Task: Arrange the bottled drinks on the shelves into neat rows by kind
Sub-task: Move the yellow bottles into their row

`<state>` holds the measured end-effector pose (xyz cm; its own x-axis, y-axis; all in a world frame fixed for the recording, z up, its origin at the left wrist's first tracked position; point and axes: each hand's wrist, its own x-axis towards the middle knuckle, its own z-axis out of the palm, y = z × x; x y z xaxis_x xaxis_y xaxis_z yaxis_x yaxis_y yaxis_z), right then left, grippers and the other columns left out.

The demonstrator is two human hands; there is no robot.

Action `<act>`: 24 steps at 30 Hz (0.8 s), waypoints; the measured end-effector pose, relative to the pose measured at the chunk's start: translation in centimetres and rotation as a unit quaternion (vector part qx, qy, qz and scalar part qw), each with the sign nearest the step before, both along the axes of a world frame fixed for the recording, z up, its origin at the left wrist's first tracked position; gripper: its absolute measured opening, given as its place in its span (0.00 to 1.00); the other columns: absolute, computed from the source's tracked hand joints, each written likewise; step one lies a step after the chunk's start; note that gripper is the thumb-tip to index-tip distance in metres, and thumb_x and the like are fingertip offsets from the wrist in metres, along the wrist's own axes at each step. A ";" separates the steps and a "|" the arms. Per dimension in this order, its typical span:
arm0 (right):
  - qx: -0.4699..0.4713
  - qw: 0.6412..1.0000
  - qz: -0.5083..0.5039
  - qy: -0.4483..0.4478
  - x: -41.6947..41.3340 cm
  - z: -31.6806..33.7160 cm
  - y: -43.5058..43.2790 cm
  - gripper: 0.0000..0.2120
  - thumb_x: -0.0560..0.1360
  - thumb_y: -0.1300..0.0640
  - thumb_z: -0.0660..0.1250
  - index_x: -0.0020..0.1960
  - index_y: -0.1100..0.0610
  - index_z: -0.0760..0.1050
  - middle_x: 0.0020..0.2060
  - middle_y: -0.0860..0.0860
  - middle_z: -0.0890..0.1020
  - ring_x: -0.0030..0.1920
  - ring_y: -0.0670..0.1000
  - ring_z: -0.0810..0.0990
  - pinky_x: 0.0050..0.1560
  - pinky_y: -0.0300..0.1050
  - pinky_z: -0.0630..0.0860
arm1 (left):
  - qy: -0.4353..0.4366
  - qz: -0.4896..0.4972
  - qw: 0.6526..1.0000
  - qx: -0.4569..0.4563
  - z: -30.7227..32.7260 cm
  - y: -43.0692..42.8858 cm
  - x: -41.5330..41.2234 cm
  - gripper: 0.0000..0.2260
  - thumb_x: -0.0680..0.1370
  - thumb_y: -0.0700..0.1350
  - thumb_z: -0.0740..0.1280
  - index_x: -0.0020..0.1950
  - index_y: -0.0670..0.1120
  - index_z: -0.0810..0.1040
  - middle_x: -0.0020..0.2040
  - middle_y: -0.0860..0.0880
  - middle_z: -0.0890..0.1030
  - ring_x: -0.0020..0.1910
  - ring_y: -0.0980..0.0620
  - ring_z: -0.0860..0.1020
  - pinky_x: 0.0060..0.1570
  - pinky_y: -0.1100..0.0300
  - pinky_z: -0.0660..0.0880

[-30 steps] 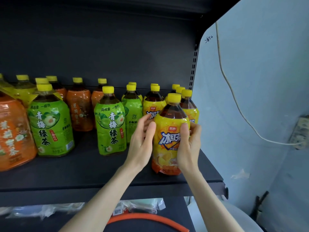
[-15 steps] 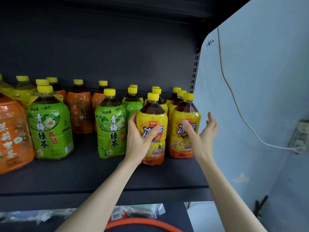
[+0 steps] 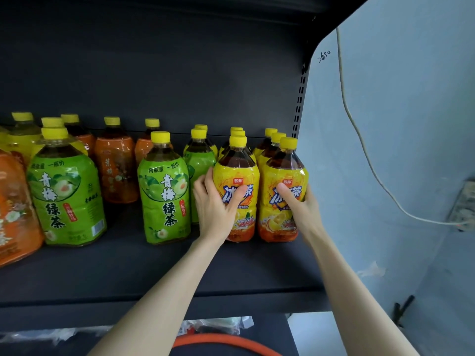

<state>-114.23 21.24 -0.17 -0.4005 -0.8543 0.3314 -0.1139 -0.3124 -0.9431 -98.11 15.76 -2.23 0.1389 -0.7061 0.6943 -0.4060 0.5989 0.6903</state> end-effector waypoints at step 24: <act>0.012 0.969 -0.092 0.228 1.1 0.3 3.8 0.31 0.75 0.48 0.68 0.73 0.53 0.60 0.64 0.51 0.75 0.62 0.51 0.75 0.62 0.51 0.74 | -0.143 0.012 0.984 0.109 2.2 4.4 2.6 0.29 0.76 0.59 0.65 0.71 0.44 0.66 0.59 0.46 0.80 0.54 0.47 0.80 0.54 0.50 0.78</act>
